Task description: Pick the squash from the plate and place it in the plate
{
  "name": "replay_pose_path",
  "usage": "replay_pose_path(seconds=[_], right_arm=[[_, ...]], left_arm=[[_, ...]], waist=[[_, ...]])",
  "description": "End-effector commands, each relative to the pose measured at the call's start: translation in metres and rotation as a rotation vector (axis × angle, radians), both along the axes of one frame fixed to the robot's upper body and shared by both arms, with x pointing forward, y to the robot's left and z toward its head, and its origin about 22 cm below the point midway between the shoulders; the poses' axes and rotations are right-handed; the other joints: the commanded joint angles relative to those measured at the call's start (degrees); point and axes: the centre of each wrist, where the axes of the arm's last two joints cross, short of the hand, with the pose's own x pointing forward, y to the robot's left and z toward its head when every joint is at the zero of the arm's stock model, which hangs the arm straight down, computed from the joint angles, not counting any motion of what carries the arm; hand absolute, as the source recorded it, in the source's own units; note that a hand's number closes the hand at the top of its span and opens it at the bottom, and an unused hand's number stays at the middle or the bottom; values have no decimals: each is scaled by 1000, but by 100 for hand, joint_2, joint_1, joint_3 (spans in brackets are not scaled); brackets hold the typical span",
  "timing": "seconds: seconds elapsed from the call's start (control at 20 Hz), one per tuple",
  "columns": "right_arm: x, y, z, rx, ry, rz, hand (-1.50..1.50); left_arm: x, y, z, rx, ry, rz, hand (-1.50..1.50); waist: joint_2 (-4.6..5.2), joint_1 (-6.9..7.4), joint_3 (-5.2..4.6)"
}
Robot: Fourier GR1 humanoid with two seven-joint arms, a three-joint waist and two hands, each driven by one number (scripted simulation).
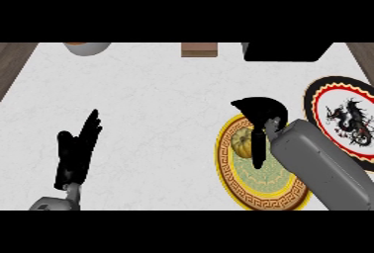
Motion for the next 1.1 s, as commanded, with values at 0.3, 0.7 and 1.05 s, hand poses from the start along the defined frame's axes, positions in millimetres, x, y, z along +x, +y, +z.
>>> replay_pose_path(seconds=[0.3,0.7,1.05], right_arm=[[13,-5,-21,-51,54,8,-150],[-9,9,-46,-51,73,-6,-150],[-2,-7,-58,-80,68,49,150]], left_arm=[[-5,-9,-2,-1,2,6,0],[17,2,1,5,7,16,0],[-8,7,6,1,9,11,0]], waist=[[4,-4,3],[0,-38,2],[0,1,4]])
